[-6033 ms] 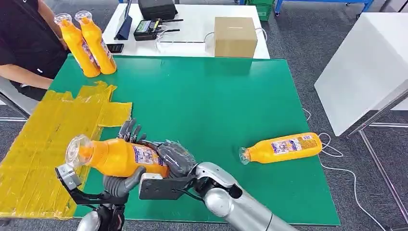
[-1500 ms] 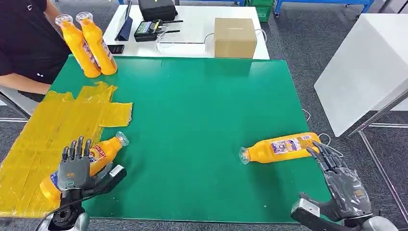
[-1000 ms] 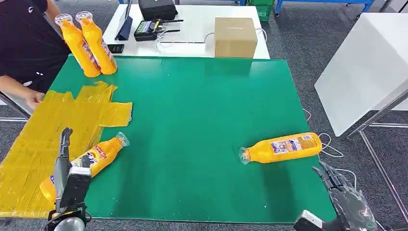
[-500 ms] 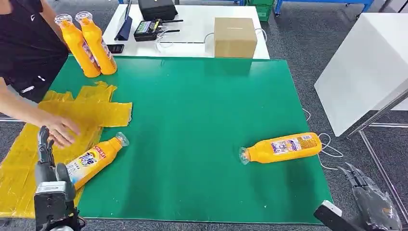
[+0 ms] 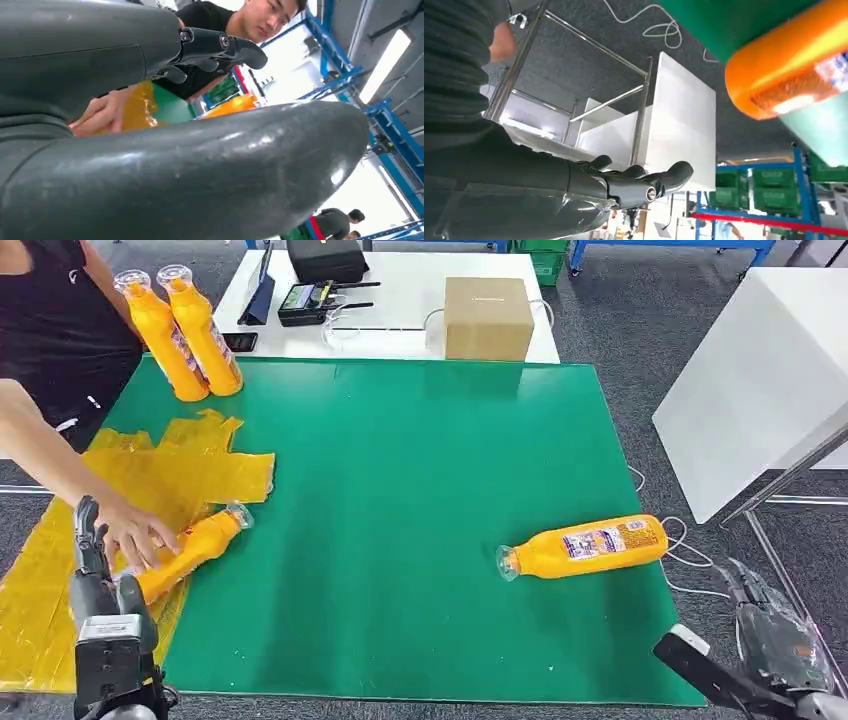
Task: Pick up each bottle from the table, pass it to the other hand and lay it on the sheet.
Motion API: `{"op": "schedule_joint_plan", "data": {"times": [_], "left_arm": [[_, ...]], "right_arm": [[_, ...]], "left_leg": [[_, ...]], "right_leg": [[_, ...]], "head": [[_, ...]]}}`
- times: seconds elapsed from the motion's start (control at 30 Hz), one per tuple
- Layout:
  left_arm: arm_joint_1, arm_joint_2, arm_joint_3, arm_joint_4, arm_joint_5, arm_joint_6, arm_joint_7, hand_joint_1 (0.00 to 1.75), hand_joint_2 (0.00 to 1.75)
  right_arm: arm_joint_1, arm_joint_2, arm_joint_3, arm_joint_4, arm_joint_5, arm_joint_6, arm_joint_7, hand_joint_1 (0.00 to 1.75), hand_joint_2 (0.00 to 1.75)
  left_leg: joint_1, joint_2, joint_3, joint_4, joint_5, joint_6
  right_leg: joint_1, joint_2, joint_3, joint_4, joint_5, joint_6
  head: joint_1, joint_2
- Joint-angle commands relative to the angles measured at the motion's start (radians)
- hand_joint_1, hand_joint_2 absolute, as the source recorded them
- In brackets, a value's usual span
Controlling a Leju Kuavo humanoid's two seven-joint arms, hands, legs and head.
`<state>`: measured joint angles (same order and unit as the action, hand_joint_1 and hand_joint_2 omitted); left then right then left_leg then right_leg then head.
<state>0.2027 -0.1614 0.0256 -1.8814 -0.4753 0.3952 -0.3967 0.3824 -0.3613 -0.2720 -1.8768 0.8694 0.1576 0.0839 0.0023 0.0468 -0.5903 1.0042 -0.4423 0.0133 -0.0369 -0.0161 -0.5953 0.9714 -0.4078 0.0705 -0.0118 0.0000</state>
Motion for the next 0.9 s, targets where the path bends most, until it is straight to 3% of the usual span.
{"op": "schedule_joint_plan", "data": {"times": [0.03, 0.23, 0.9], "left_arm": [[-0.023, 0.011, -0.025, 0.028, 0.002, 0.003, 0.002, 0.00, 0.00], [-0.028, 0.013, -0.028, 0.031, 0.008, -0.004, 0.004, 0.00, 0.00], [-0.079, 0.023, -0.054, 0.061, 0.022, -0.034, 0.024, 0.00, 0.00]], "right_arm": [[-0.114, 0.022, 0.042, 0.132, 0.005, 0.006, 0.009, 0.00, 1.75], [-0.129, 0.016, 0.063, 0.145, 0.007, 0.006, 0.017, 0.00, 1.75], [-0.451, -0.066, 0.316, 0.407, 0.047, 0.031, 0.079, 0.00, 1.75]], "left_leg": [[0.002, -0.003, 0.003, -0.001, 0.000, -0.001], [0.003, -0.004, 0.004, 0.000, -0.001, -0.001], [0.002, -0.001, 0.003, -0.001, 0.000, 0.000]], "right_leg": [[0.002, 0.001, 0.003, -0.002, 0.001, -0.004], [0.003, 0.001, 0.005, -0.002, 0.000, -0.005], [0.002, 0.004, 0.004, -0.002, 0.001, -0.005]], "head": [[0.000, 0.000], [0.000, 0.000], [0.000, 0.000]]}}
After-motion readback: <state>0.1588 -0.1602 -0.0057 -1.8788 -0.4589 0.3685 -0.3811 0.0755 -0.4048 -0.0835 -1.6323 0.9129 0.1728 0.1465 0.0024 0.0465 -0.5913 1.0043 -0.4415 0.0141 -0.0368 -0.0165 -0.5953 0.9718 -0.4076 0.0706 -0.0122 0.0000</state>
